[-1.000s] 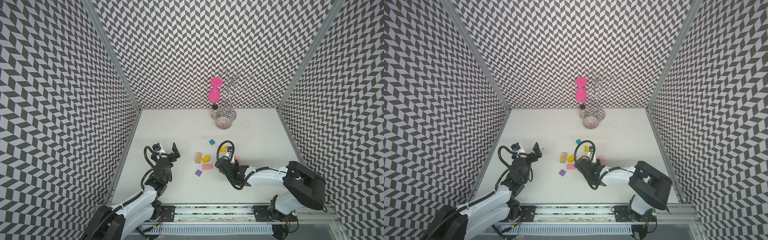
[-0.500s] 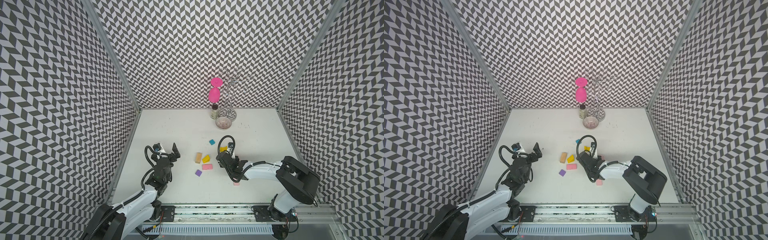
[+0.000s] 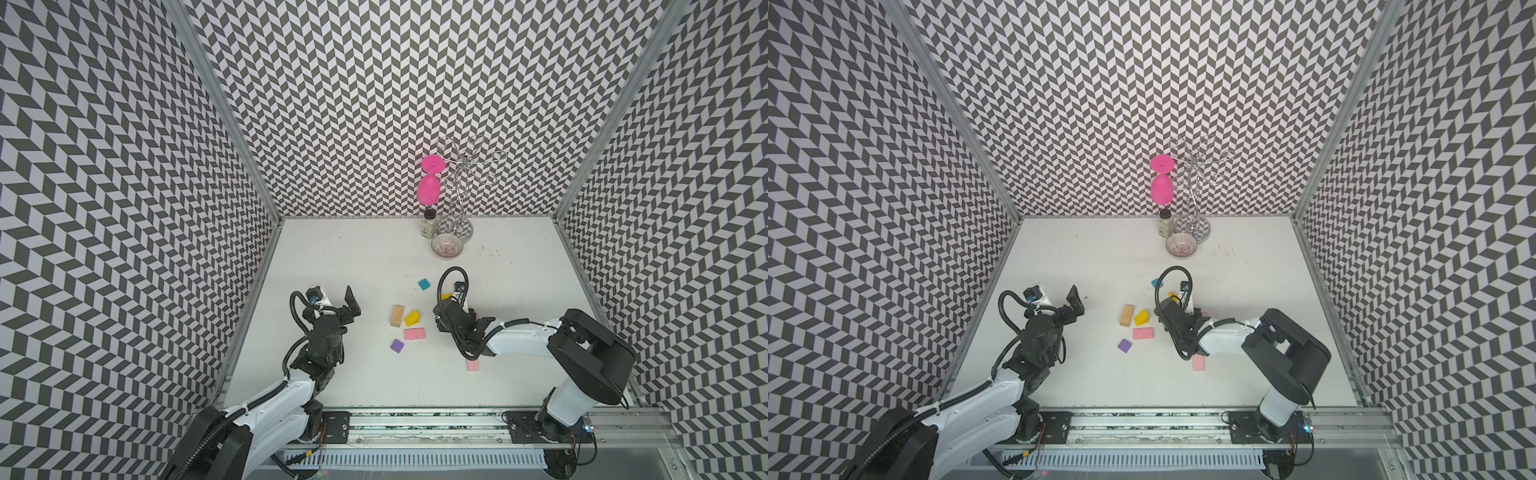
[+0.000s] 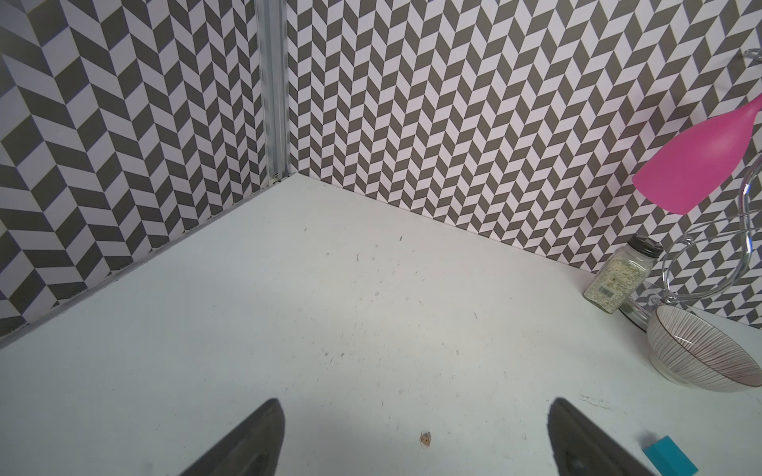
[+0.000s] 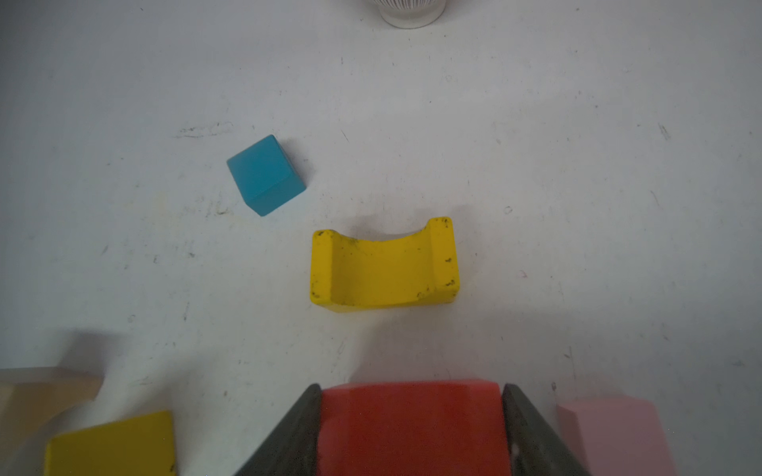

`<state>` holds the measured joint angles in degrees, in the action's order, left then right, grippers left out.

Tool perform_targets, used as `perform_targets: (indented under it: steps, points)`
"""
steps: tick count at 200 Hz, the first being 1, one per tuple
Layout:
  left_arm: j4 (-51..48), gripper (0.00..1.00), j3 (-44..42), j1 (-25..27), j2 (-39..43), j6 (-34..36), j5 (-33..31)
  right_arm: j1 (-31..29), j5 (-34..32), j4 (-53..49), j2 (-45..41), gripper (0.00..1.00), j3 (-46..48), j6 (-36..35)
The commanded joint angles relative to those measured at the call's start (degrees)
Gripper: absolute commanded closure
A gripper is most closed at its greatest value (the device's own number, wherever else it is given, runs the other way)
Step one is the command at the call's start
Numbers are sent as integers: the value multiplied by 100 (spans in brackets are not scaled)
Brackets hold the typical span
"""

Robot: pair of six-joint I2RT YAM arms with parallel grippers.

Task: Build the wood block tower
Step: 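Carry the red arch block toward the placed yellow arch block, then set the red arch block against the yellow arch block and release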

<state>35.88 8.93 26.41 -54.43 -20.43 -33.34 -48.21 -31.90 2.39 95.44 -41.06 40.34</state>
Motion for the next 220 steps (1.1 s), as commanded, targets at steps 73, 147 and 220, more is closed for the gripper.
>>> perform_targets:
  steps: [73,147,220]
  points:
    - [27,0,153,-32,-41,-34,-76,162,165,284,441,46,-376,-254]
    - [24,0,153,-32,-43,-36,-69,259,181,306,580,41,-447,-333]
    - [24,0,162,-32,-58,-33,-67,294,229,314,686,32,-516,-373]
